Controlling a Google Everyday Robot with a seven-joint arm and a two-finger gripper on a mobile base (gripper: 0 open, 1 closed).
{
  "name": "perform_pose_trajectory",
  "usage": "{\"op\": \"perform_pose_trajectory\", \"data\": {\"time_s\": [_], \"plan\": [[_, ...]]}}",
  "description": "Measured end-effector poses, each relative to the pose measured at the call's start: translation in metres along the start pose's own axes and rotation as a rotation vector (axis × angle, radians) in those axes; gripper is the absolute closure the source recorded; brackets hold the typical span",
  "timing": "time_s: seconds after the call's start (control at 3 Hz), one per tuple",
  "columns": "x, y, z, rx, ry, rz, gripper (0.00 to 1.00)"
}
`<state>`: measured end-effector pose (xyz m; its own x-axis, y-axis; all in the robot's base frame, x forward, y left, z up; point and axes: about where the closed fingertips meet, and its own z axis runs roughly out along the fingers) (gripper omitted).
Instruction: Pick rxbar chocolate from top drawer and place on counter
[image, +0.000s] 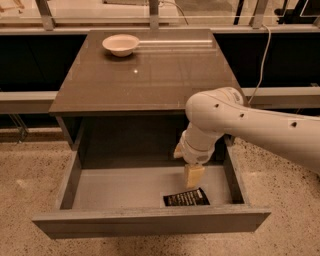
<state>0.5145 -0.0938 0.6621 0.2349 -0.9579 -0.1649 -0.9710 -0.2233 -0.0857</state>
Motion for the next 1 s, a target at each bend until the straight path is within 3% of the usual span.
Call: {"op": "perform_pose_trajectory", "data": {"time_s": [0.33, 1.0], "plan": [[-0.005, -0.003, 0.022, -0.031, 0.007, -0.028, 0.25], [-0.015, 0.004, 0.054, -0.078, -0.028, -0.052, 0.26]]}}
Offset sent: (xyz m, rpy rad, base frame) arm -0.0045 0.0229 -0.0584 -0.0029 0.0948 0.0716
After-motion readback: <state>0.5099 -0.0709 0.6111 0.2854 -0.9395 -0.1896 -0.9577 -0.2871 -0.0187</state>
